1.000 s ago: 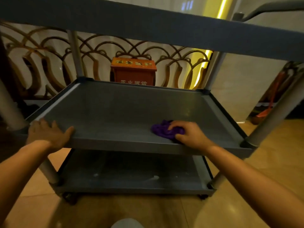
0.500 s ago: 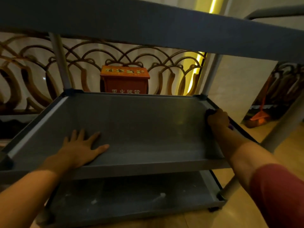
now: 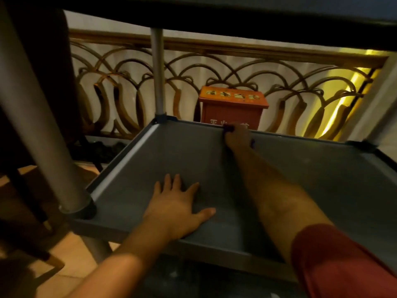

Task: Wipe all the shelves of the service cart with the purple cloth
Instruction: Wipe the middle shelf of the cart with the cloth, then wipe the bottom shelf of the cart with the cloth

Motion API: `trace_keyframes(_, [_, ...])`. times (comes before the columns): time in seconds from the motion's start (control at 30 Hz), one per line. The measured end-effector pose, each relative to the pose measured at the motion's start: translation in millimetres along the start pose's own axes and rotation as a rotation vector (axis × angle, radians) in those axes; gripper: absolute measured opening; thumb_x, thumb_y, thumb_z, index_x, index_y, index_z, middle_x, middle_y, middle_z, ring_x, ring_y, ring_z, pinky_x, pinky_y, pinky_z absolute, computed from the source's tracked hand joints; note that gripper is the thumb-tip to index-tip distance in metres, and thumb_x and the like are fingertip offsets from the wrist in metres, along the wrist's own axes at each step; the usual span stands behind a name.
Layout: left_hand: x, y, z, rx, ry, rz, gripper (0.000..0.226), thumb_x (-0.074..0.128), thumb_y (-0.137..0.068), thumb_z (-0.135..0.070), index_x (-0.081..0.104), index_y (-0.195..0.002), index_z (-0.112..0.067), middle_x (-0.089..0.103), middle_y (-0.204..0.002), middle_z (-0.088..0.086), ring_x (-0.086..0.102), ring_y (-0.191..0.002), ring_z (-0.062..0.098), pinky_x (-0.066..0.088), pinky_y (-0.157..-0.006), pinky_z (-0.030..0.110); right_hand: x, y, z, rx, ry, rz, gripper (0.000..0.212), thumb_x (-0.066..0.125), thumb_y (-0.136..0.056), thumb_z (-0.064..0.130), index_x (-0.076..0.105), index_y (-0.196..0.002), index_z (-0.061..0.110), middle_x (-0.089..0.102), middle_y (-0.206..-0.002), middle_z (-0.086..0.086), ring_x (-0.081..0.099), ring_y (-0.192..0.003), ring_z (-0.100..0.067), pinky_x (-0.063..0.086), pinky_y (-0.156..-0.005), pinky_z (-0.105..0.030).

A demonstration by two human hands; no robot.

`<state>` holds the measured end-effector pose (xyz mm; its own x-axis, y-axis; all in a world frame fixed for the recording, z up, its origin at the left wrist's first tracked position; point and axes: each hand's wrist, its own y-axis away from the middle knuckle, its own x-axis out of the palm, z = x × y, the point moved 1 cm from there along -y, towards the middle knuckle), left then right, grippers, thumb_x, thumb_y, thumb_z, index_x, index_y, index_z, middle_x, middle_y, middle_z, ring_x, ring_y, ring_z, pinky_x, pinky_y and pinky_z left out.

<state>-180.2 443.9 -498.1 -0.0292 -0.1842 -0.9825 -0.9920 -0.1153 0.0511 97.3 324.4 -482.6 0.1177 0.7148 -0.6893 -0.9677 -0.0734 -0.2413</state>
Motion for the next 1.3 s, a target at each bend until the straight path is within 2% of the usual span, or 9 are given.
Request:
trace_keyframes(0.07, [-7, 24, 11, -0.066, 0.121, -0.402, 0.062, 0.031, -0.089, -0.069, 0.051, -0.136, -0.034, 0.051, -0.146, 0.004, 0.036, -0.141, 0.025, 0.027, -0.117, 0.050, 42, 20, 52, -0.126, -0.033, 0.127, 0.032, 0.053, -0.098, 0.018, 0.064, -0.128, 0.017, 0.065, -0.128, -0.012, 0.060, -0.118, -0.030, 0.044, -0.101, -0.038])
trace_keyframes(0.13, [0, 53, 36, -0.161, 0.088, -0.583, 0.057, 0.035, -0.089, -0.063, 0.054, -0.132, -0.031, 0.052, -0.143, 0.001, 0.039, -0.139, 0.023, 0.031, -0.113, 0.050, 67, 39, 89, -0.208, -0.047, 0.241, 0.031, 0.054, -0.097, 0.023, 0.066, -0.126, 0.020, 0.067, -0.125, -0.008, 0.062, -0.116, -0.028, 0.045, -0.100, -0.038])
trace_keyframes(0.3, [13, 68, 64, -0.177, -0.037, -0.516, 0.076, 0.020, -0.095, -0.064, 0.028, -0.154, -0.018, 0.015, -0.165, 0.007, -0.003, -0.153, 0.024, -0.007, -0.122, 0.039, 76, 80, 117, -0.272, -0.152, 0.442, 0.033, 0.060, -0.095, 0.015, 0.064, -0.128, 0.021, 0.064, -0.129, -0.007, 0.059, -0.119, -0.023, 0.043, -0.110, -0.046])
trace_keyframes(0.57, [6, 66, 70, -0.108, 0.043, -0.522, 0.089, 0.015, -0.090, -0.079, 0.014, -0.158, -0.022, 0.005, -0.166, 0.007, -0.009, -0.152, 0.021, -0.002, -0.120, 0.040, 34, 201, 117, -0.455, -0.257, 0.771, 0.036, 0.066, -0.087, 0.018, 0.067, -0.119, 0.036, 0.066, -0.125, 0.003, 0.058, -0.111, -0.009, 0.043, -0.096, -0.026])
trace_keyframes(0.77, [4, 100, 84, -0.113, 0.288, -0.485, 0.088, 0.036, -0.088, -0.073, 0.005, -0.157, -0.028, 0.001, -0.167, 0.000, 0.000, -0.152, 0.019, 0.010, -0.121, 0.047, -47, 234, 71, -0.222, -0.388, 0.746, 0.034, 0.070, -0.075, 0.018, 0.075, -0.094, 0.045, 0.070, -0.111, 0.016, 0.065, -0.104, -0.009, 0.052, -0.086, -0.025])
trace_keyframes(0.9, [20, 141, 88, -0.157, 0.052, -0.492, 0.081, 0.046, -0.093, -0.061, 0.014, -0.156, -0.022, 0.007, -0.166, 0.005, 0.006, -0.152, 0.023, 0.014, -0.121, 0.045, -95, 227, 53, -0.191, -0.353, 0.609, 0.029, 0.066, -0.079, 0.012, 0.077, -0.086, 0.038, 0.074, -0.107, 0.005, 0.067, -0.105, -0.019, 0.054, -0.084, -0.027])
trace_keyframes(1.07, [31, 153, 87, -0.167, -0.154, -0.542, 0.074, 0.069, -0.081, -0.038, 0.039, -0.144, -0.015, 0.033, -0.149, 0.017, 0.041, -0.133, 0.040, 0.039, -0.108, 0.058, -150, 221, 52, 0.015, -0.847, 0.304, 0.012, 0.064, -0.083, 0.012, 0.071, -0.092, 0.015, 0.071, -0.094, -0.010, 0.066, -0.092, -0.025, 0.052, -0.081, -0.036])
trace_keyframes(1.17, [46, 148, 96, -0.220, -0.077, -0.660, 0.077, 0.072, -0.079, -0.035, 0.036, -0.145, -0.019, 0.022, -0.157, 0.014, 0.029, -0.139, 0.039, 0.026, -0.113, 0.057, -147, 250, 58, 0.017, -1.054, 0.416, 0.016, 0.065, -0.082, 0.014, 0.073, -0.096, 0.012, 0.070, -0.109, -0.014, 0.066, -0.106, -0.032, 0.052, -0.092, -0.041])
trace_keyframes(1.3, [95, 159, 128, -0.526, 0.268, -0.747, 0.064, 0.068, -0.082, -0.033, 0.038, -0.137, -0.018, 0.036, -0.140, 0.015, 0.039, -0.127, 0.038, 0.038, -0.106, 0.059, -95, 304, 65, 0.102, -1.028, 0.563, 0.026, 0.056, -0.087, 0.005, 0.077, -0.096, 0.016, 0.076, -0.111, -0.010, 0.069, -0.109, -0.029, 0.053, -0.103, -0.045])
